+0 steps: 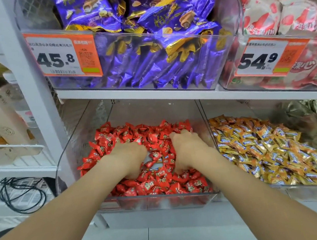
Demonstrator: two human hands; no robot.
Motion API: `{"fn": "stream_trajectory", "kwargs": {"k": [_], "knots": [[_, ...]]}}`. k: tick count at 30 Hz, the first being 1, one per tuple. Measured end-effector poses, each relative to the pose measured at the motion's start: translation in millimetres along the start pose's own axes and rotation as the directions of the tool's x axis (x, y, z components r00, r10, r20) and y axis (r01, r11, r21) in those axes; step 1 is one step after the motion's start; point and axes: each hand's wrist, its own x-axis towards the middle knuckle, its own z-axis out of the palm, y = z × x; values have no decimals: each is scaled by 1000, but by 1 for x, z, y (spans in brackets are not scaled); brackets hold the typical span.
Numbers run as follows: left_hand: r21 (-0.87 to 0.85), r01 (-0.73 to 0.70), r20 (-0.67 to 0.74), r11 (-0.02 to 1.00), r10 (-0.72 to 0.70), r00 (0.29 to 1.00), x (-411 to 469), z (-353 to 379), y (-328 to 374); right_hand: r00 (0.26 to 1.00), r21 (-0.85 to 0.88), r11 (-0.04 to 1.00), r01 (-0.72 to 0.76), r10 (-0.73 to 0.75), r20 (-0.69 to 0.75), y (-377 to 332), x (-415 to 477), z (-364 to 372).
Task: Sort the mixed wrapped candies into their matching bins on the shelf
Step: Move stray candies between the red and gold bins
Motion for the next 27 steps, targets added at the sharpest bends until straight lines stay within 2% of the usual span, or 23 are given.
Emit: {"fn": "stream_trajectory", "kwargs": {"k": [3, 6, 10, 13, 15, 17, 20, 21, 22, 24, 26, 27], "knots": [[-153, -53, 40, 987, 60, 997, 5, -2, -7, 989, -4, 1000, 7, -6, 150, -8, 6, -7], [-272, -105, -28, 957, 101, 994, 11, 2, -1, 969, 63, 998, 5, -20, 246, -14, 7, -10], [-389, -94, -52, 916, 81, 995, 10, 6, 13, 963, 307, 951, -26, -59, 263, -16, 5, -8], [-473, -47, -11, 880, 47, 999, 5, 3, 3, 956, 621, 776, -113, -85, 280, -15, 0, -1], [-556, -45, -9, 830, 48, 999, 1, 3, -11, 966, 757, 642, -125, -95, 241, -14, 0, 3], [-663, -100, -93, 742, 51, 994, -7, 1, -23, 980, 870, 486, -82, -119, 159, -10, 0, 2], [-817, -188, -234, 545, -15, 972, -27, -7, -32, 976, 982, 184, -33, -207, 72, -1, -3, -6], [-840, -208, -258, 501, -33, 965, -32, -8, -35, 965, 990, 142, -12, -257, 49, 1, -7, -9], [-847, -214, -265, 487, -37, 964, -38, -10, -38, 955, 990, 138, 15, -297, 27, 3, -10, -12], [-820, -207, -243, 534, 2, 970, -46, -11, -43, 955, 981, 186, 56, -296, 1, 2, -20, -14], [-742, -183, -194, 645, 55, 979, -50, -8, -45, 979, 966, 248, 70, -203, -19, 0, -27, -15], [-692, -160, -173, 704, 53, 983, -49, -4, -45, 987, 945, 314, 95, -154, -48, 0, -27, -12]]}}
